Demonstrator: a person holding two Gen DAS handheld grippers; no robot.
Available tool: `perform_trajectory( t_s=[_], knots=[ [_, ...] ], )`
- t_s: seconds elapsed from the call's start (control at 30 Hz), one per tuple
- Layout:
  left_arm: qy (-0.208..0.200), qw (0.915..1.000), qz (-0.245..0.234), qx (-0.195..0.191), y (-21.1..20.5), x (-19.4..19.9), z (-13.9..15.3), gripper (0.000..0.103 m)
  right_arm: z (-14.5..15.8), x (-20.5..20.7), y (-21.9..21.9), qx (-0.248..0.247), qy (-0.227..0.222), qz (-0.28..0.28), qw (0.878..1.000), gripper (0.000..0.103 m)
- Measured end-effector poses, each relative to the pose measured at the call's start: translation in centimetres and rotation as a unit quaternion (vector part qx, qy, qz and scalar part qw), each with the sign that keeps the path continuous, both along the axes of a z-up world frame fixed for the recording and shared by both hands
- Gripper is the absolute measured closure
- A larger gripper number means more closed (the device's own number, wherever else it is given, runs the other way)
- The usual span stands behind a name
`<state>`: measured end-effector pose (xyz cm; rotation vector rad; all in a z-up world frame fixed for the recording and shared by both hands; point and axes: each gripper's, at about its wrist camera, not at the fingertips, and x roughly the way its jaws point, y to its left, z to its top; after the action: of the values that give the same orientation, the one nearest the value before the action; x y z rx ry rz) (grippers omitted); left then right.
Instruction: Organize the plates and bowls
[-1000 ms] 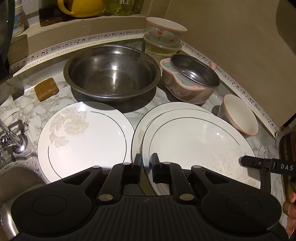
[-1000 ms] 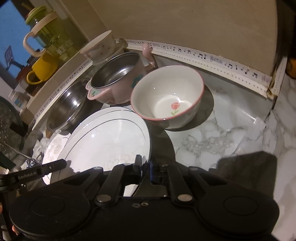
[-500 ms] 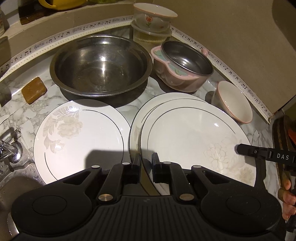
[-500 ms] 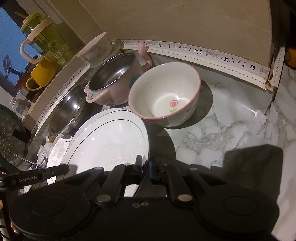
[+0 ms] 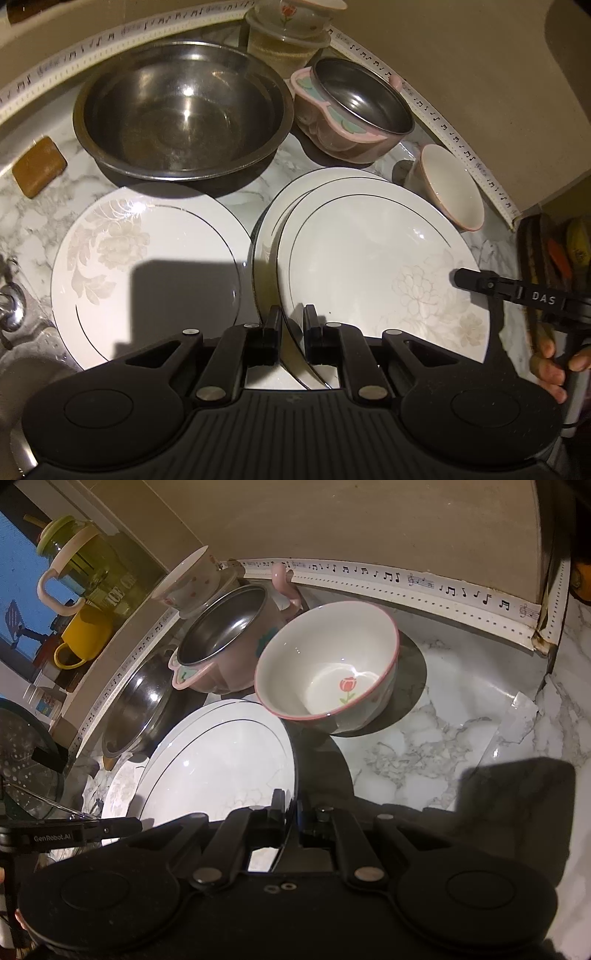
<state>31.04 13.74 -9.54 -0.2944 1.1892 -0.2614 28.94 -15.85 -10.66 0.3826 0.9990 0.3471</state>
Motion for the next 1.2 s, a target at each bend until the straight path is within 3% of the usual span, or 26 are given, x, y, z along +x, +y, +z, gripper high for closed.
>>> perform_trajectory(
  t_s=[0.2,0.53,0.87,1.07,1.2],
  knots=[
    [0.007,0.9997,-0.003,-0.022,0.7,-0.3,-0.1,0.093,-0.1,0.2,0.0,0.003,0.001,0.004,1.0,0.097],
    [0.054,0.9929,0.005,-0.106,3.4,0.3,-1.1,0.093,-0.1,0.6,-0.1,0.008,0.005,0.01,1.0,0.097],
    [0.078,0.988,-0.001,-0.134,4.3,0.8,-1.6,0.093,0.0,0.9,0.0,0.006,0.006,0.016,1.0,0.097],
    [0.074,0.9909,-0.004,-0.113,3.8,0.6,-1.1,0.093,0.0,0.9,0.1,0.004,0.004,0.018,1.0,0.097],
    [0.044,0.998,-0.01,-0.045,2.1,0.4,0.2,0.093,-0.1,0.9,0.1,0.005,0.003,0.017,1.0,0.097]
  ],
)
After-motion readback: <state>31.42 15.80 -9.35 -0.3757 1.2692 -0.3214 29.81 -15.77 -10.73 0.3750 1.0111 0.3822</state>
